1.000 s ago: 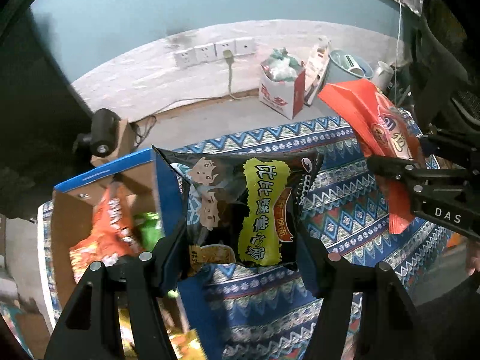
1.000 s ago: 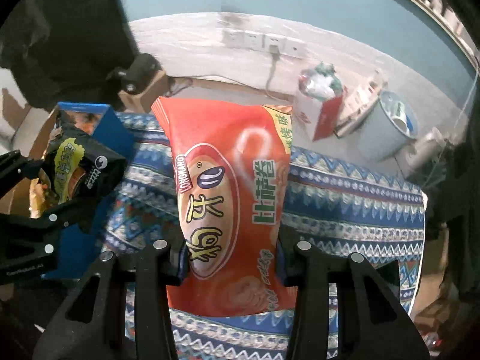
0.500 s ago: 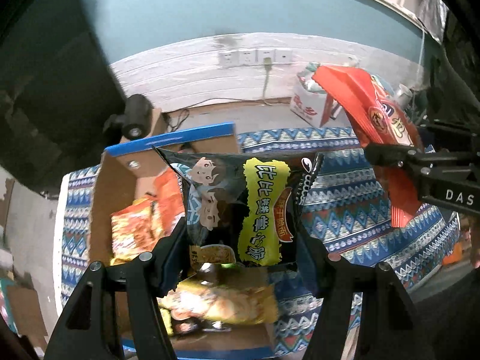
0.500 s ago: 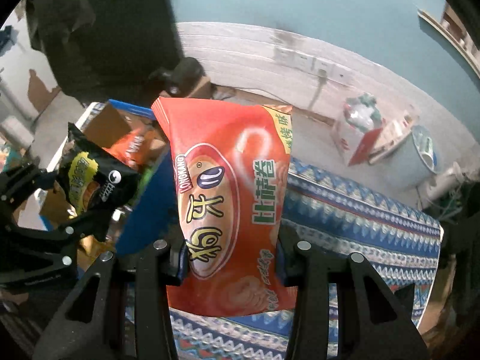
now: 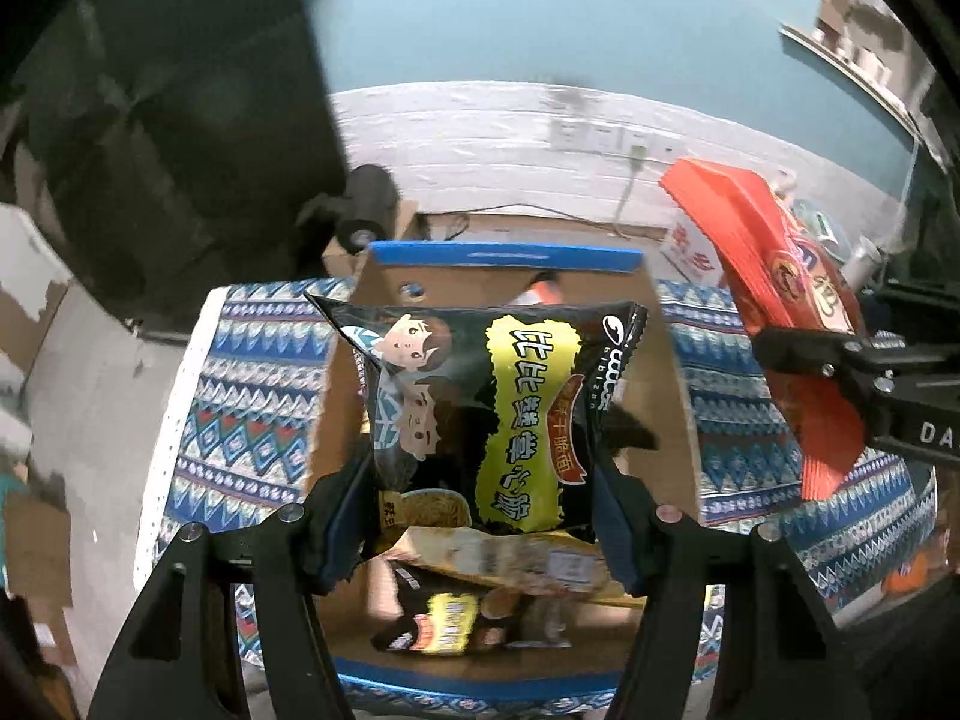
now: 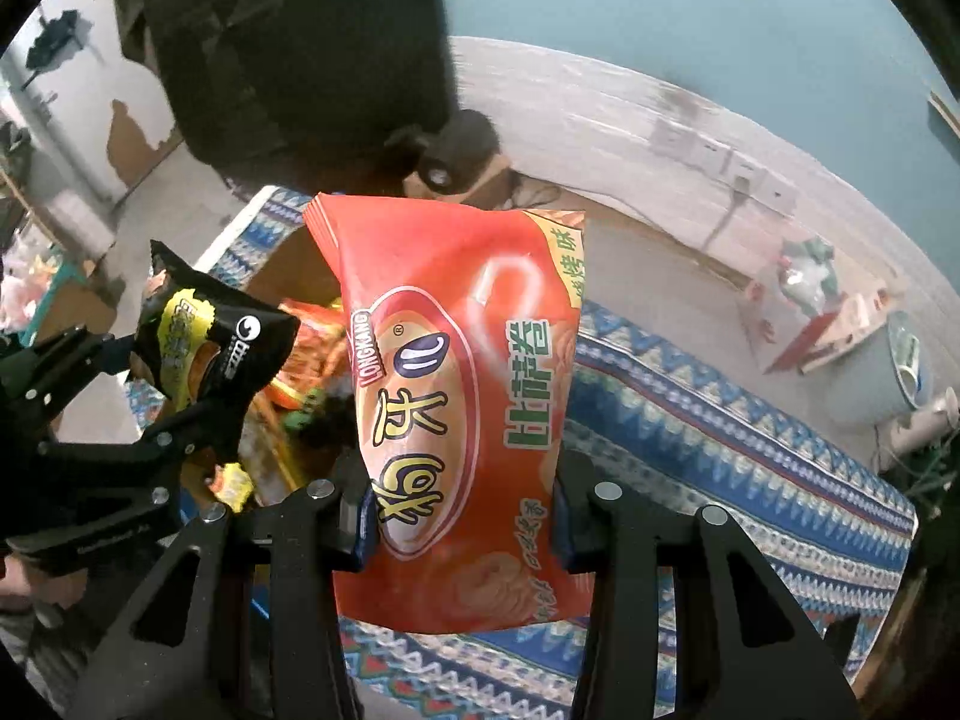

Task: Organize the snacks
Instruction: 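Carry the black bag with the left tool while the right tool carries the orange bag, then lower both bags into the box and open both tools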

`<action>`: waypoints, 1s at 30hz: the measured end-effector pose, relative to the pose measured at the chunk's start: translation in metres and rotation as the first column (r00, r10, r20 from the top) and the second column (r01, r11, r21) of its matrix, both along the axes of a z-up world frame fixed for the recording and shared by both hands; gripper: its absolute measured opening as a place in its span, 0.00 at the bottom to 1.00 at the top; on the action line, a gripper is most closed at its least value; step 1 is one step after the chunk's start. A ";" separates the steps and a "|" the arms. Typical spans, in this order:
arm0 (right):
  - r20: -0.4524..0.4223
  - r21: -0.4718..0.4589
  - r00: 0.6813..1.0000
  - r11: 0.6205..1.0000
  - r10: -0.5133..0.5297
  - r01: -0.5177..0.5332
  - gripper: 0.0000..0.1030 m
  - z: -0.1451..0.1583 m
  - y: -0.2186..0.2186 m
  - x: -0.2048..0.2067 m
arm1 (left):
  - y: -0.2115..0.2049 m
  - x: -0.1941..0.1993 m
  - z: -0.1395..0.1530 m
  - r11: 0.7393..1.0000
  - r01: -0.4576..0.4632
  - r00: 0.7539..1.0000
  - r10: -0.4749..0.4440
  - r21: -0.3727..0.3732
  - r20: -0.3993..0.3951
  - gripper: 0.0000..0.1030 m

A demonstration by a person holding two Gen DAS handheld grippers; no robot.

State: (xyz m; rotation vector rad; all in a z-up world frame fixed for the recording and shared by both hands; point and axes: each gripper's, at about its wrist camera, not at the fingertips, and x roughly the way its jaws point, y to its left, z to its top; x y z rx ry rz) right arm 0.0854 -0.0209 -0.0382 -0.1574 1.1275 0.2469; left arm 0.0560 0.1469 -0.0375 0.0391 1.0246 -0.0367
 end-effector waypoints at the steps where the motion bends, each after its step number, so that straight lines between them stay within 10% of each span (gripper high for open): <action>1: -0.004 0.003 1.000 1.000 0.005 -0.005 0.40 -0.002 0.005 0.002 | 0.006 0.000 -0.002 1.000 -0.013 1.000 0.013 -0.002 -0.002 0.65; 30: -0.050 0.110 0.999 0.994 -0.002 0.008 0.64 -0.014 0.038 0.019 | 0.037 -0.010 -0.005 0.991 -0.088 0.996 0.088 0.098 0.001 0.85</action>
